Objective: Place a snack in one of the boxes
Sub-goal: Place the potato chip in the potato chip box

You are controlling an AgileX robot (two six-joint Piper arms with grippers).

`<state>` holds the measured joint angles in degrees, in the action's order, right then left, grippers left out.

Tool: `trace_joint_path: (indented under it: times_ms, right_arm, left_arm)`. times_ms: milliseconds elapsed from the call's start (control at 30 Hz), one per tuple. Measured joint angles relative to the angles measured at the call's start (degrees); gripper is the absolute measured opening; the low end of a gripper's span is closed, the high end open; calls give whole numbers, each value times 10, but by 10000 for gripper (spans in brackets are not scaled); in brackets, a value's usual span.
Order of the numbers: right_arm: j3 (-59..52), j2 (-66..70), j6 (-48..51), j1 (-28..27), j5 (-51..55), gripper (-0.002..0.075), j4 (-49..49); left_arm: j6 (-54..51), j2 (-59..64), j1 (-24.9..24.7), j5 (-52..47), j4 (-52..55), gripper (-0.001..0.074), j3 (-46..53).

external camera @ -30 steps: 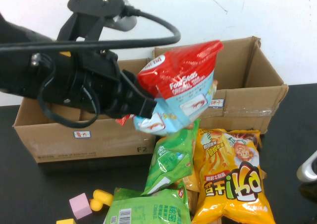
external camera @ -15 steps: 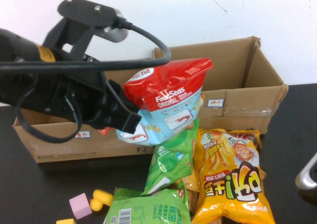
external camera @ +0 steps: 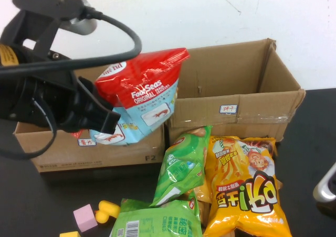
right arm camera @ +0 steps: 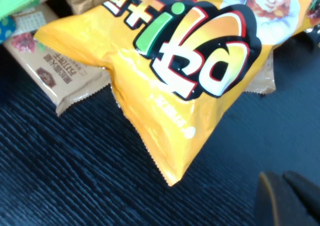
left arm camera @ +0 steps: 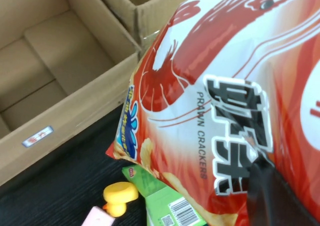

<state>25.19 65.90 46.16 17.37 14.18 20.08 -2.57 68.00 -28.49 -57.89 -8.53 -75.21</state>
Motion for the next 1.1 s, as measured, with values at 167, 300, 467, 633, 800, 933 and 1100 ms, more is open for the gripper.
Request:
trace_joint_path:
  times_ms: [167, 300, 467, 633, 800, 933, 1100]
  right_arm:
    - [0, 0, 1, 0, 5, -1, 3]
    - [0, 0, 1, 0, 6, -1, 4]
    - [0, 0, 2, 0, 6, -1, 12]
    - [0, 0, 4, 0, 6, -1, 15]
    - [0, 0, 6, 0, 6, -1, 15]
    - [0, 0, 6, 0, 6, -1, 16]
    - [0, 0, 6, 0, 11, -1, 16]
  left_arm:
    - [32, 0, 0, 5, 35, 10, -1]
    - [101, 0, 0, 48, 118, 10, -1]
    - [166, 26, 0, 91, 291, 10, -4]
    - [188, 86, 0, 107, 364, 10, -4]
    - [208, 157, 0, 125, 436, 10, -4]
    - [259, 200, 0, 139, 505, 10, -4]
    - [299, 230, 12, 177, 530, 10, -4]
